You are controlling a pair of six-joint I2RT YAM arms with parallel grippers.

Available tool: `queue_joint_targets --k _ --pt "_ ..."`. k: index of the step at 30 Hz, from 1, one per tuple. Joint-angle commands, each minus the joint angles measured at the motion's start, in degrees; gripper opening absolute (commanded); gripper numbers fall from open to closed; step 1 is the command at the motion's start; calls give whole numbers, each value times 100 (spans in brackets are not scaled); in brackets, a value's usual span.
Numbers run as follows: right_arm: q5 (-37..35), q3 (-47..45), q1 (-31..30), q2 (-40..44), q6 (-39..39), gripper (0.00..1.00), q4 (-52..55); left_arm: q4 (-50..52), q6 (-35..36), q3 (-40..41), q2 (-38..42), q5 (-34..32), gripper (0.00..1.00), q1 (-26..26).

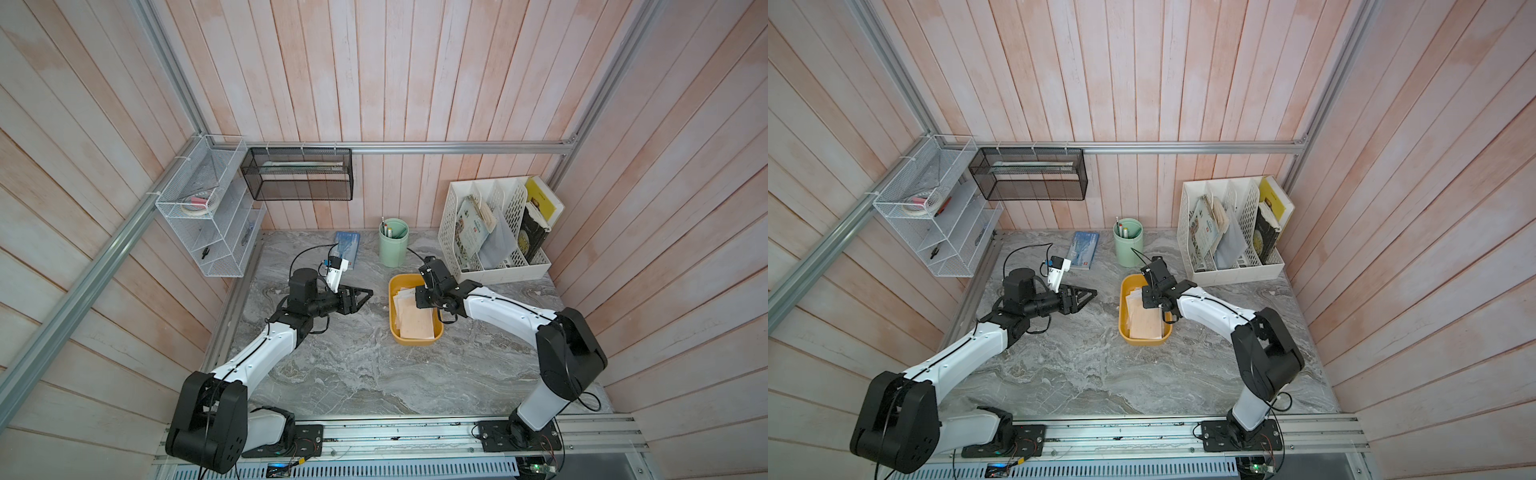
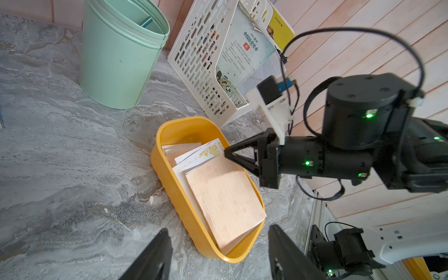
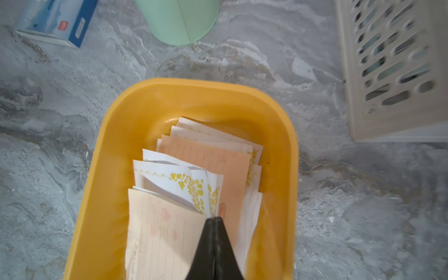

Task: Take out the stationery paper from the storage box
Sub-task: Pick up the stationery paper from the storage box.

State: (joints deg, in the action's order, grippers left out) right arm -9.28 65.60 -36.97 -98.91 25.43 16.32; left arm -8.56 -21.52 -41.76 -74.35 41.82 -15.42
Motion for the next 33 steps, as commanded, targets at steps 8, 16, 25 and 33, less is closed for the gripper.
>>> queue_joint_targets --k 8,16,25,33 --pt "305 111 24 -735 46 18 -493 -48 27 54 -17 115 66 15" --pt "234 62 22 -596 50 14 -464 -59 18 60 -80 117 66 14" --pt "-232 79 -31 -74 50 0 -129 -155 -10 77 -192 168 66 13" --pt "-268 -60 -51 657 23 0 -183 -437 -156 119 -274 345 66 38"
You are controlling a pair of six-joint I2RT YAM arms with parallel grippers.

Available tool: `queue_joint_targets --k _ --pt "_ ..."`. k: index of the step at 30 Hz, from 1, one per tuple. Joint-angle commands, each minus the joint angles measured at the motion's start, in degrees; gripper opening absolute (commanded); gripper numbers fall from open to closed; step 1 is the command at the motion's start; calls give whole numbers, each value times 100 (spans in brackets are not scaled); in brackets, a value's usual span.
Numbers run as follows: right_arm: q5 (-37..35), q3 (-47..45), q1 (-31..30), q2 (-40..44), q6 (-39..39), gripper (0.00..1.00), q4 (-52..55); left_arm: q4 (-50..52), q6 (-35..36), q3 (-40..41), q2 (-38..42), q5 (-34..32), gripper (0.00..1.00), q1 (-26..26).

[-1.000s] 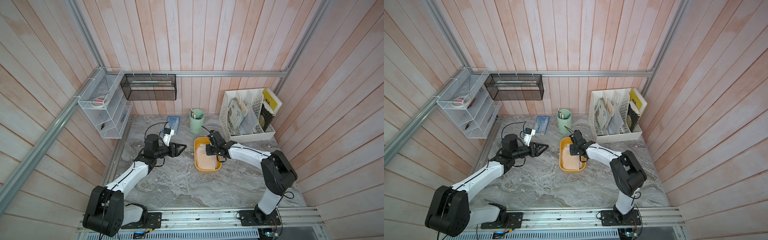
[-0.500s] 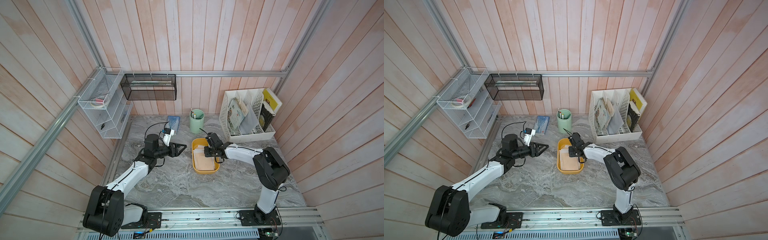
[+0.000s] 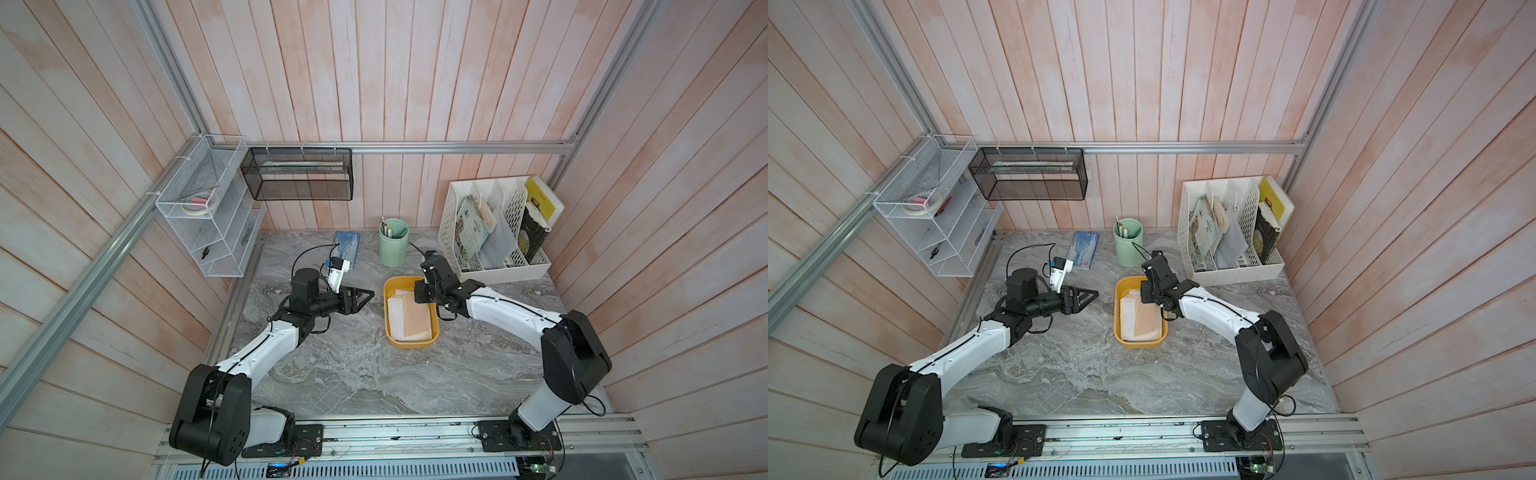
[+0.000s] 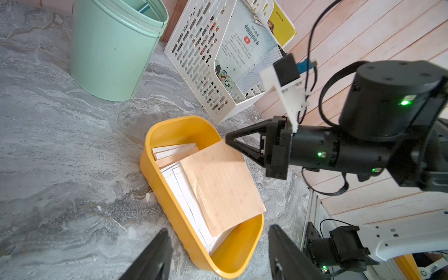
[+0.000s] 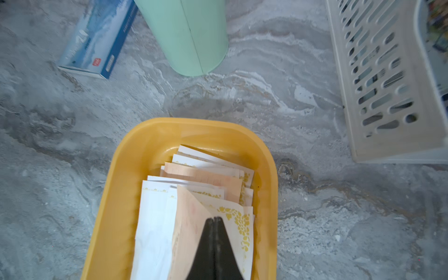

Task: Take out the stationery paper from the storage box
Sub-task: Pick up the stationery paper from the storage box.

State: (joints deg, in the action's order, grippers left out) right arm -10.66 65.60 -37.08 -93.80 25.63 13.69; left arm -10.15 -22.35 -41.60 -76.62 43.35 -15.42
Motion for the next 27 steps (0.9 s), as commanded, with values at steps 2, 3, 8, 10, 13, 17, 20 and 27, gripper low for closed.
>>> queue_joint_targets --k 2,3,8,10,13,17,20,27 --pt "-109 -123 -37 268 -31 0 -24 -410 -148 126 -87 256 66 39" --pt "-112 -129 -32 320 -37 0 -42 -478 -189 133 -112 316 66 40" --pt "258 -153 -34 615 -9 0 -221 -1401 -717 316 -245 996 66 120" --pt "478 -171 -28 822 19 0 -376 -2298 -1187 522 -337 1432 66 215" --pt "747 -276 -15 1193 43 0 -724 -4671 -2506 1041 -601 2076 66 444" --pt "1499 -522 177 1702 212 0 -1247 -8420 -4887 1362 -1556 2498 68 767" --pt "2238 -760 396 2017 468 0 -1726 -8438 -5036 1044 -2022 2760 68 664" --pt "3001 -918 542 2178 782 0 -2334 -8438 -4852 674 -1991 2770 69 437"
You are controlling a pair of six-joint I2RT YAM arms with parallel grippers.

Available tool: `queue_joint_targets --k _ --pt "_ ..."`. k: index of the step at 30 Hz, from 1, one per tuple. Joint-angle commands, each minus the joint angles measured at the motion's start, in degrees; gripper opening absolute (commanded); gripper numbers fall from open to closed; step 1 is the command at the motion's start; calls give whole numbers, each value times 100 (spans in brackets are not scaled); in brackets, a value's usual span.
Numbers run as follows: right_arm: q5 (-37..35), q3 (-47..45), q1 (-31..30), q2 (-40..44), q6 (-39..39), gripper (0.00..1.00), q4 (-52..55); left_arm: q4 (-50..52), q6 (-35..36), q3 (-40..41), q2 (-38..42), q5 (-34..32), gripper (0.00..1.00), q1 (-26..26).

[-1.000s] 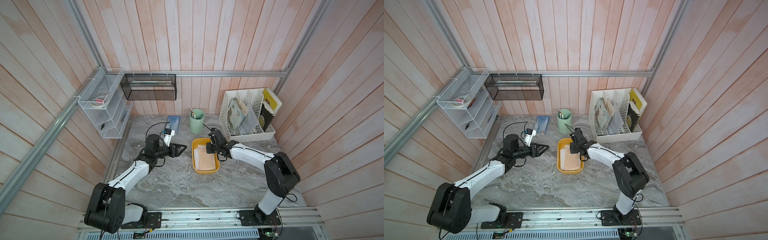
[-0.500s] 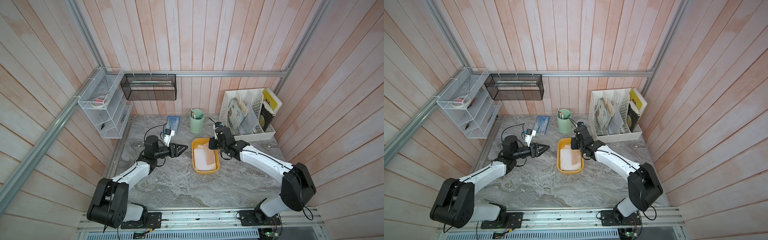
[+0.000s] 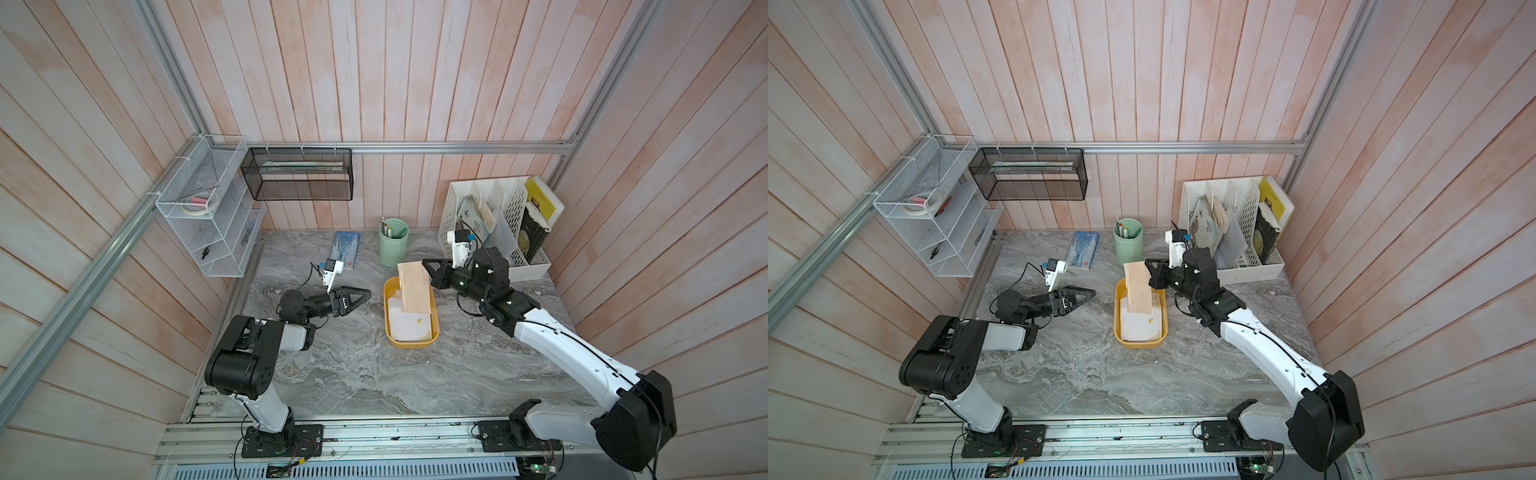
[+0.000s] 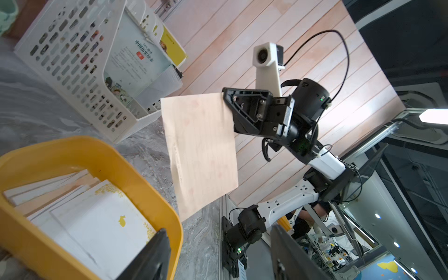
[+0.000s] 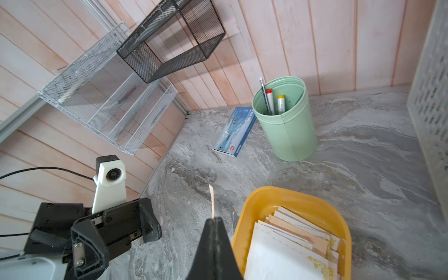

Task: Take out the stationery paper from the storage box
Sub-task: Pick up the stationery paper from the storage box.

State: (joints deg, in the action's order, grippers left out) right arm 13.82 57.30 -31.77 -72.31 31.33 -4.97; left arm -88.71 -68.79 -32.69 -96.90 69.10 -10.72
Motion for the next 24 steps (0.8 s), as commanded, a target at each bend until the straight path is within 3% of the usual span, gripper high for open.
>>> queue_joint_targets --k 1,18,24 --pt "606 -74 20 4 241 0 -523 -583 -230 -284 -2 218 69 -61" --pt "1555 167 -12 -549 956 0 -1558 -585 -353 -738 -490 69 69 -352" --pt "1588 409 -149 -860 884 0 -1507 -582 -373 -796 -530 28 67 -438"
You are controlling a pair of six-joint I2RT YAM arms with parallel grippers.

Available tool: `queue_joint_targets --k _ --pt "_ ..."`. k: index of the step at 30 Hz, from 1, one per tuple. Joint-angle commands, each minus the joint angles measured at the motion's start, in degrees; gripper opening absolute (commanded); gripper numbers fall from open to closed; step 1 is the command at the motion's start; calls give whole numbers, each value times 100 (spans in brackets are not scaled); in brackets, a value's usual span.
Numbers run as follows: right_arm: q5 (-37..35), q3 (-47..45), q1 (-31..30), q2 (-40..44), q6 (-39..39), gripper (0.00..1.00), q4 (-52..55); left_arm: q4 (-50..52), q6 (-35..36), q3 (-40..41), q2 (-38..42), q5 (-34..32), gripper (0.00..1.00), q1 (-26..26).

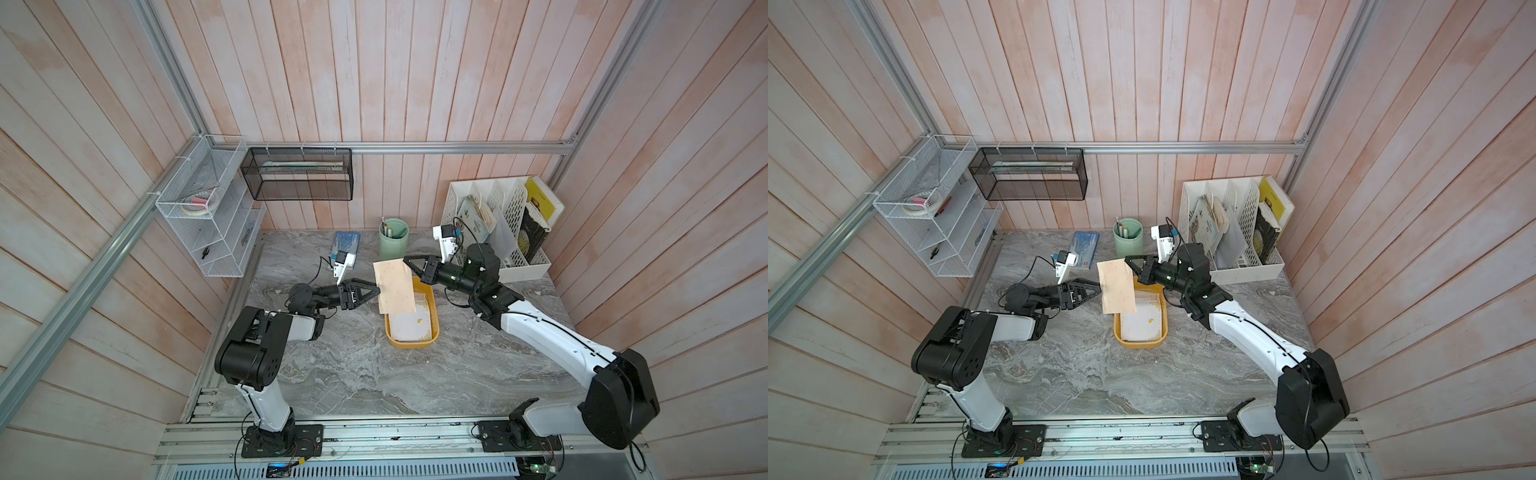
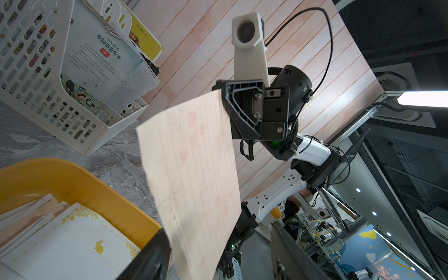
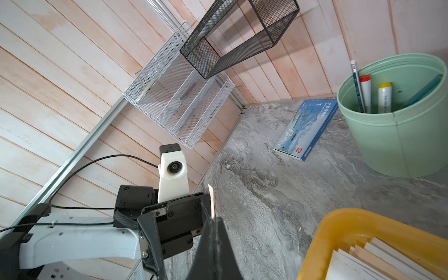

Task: Take out the stationery paper from the storage box
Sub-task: Pick up the stationery paper from the storage box.

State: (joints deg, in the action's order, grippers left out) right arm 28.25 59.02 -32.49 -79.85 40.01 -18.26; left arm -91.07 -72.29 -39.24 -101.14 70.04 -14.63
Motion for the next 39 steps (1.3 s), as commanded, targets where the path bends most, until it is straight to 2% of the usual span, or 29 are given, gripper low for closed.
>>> queue_joint_targets --k 1,4,8,10,11,16,21,26,29,31,32,35,37,39 --pt "150 256 -89 -154 16 0 -179 -345 -34 -160 -112 -67 65 -60" --pt "169 284 -112 -249 15 0 -195 -342 -68 -190 -130 -69 53 -68" --pt "24 252 -116 -213 -82 0 -53 -343 -84 -156 -79 -52 15 -61" --pt "-99 233 -114 -159 -170 0 95 -344 -105 -104 -27 -66 2 -43" --pt "-161 224 -115 -121 -214 0 180 -344 -108 -69 4 -85 0 -21" --pt "-465 131 -113 45 -417 13 517 -344 -256 219 175 -181 0 282" --pt "-933 106 -106 204 -688 33 974 -349 -390 667 541 -100 0 942" --pt "-1333 185 -46 234 -988 37 1435 -29 -348 712 969 39 0 1533" --pt "-1439 253 -41 216 -1078 37 1566 1104 296 270 1298 145 0 1689" --pt "-1486 267 -46 225 -1096 38 1591 2610 1253 -156 1669 59 0 1701" --pt "-1517 259 -50 233 -1096 38 1603 3692 1967 -432 1901 -129 0 1701" --pt "-1626 229 -50 279 -1100 38 1677 7194 4268 -1305 2625 -1452 0 1576" --pt "-1772 189 -48 313 -1156 38 1797 8407 4955 -1612 2937 -2311 0 1513" --pt "-2025 197 -47 296 -1233 38 2028 8929 5198 -1621 3129 -2770 0 1525"
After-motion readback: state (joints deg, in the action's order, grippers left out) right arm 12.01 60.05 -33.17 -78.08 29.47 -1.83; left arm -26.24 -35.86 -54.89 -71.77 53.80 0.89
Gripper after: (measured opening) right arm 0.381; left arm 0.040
